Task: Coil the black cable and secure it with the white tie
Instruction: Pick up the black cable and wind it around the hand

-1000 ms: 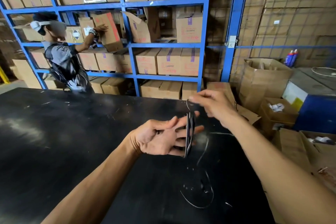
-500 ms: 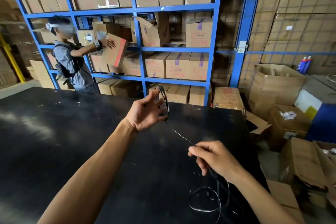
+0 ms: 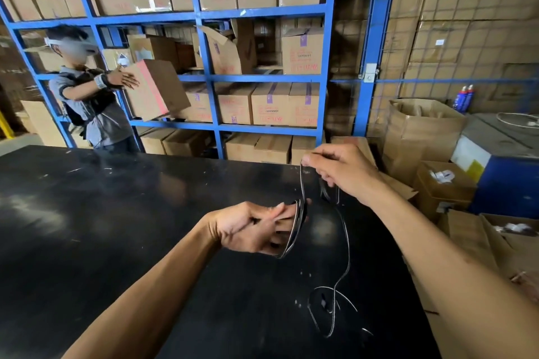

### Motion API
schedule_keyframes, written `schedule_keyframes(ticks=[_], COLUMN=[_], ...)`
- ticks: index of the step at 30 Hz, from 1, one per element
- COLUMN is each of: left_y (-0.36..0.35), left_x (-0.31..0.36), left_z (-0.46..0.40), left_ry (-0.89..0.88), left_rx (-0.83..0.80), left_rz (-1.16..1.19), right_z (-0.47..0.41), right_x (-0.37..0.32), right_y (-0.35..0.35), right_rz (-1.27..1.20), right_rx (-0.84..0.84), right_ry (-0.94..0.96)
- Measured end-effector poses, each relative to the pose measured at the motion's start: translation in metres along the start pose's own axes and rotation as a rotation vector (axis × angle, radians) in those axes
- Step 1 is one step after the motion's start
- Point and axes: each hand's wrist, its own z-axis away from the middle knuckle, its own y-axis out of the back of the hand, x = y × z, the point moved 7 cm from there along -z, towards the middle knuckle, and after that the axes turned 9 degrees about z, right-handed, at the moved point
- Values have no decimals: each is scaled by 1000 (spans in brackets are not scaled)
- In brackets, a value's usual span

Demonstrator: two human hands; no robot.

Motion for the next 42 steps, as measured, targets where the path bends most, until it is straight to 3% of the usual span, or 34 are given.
schedule_keyframes(ticks=[5, 8, 11, 16, 21, 26, 29, 32, 36, 42], left_y=[-29, -48, -53, -29, 33, 81, 96, 82, 48, -6], left_x=[15, 34, 55, 84, 110, 83, 52, 26, 6, 12], left_z=[9, 13, 17, 20, 38, 54, 53, 38, 18, 11], left_ry=[-80, -207, -346, -553, -674, -565, -436, -280, -79, -59], left_rx=[-213, -370, -421, -289, 107, 370, 404, 303, 124, -158], left_rz=[38, 109, 119, 216, 300, 330, 280, 217, 56, -48], right_z=[-1, 10, 23, 44, 75, 75, 62, 39, 5, -18], right_x=[20, 37, 48, 46, 60, 44, 20, -5, -19, -10], right_y=[-19, -39, -62, -82, -97, -70, -39, -13, 2, -4], right_rz=[-174, -322, -414, -340, -300, 3, -53, -196, -141, -65], right_rx=[-86, -110, -202, -284, -425, -258, -80, 8, 50, 51], right_ry=[-109, -189, -206, -95, -203, -72, -29, 5, 18, -30])
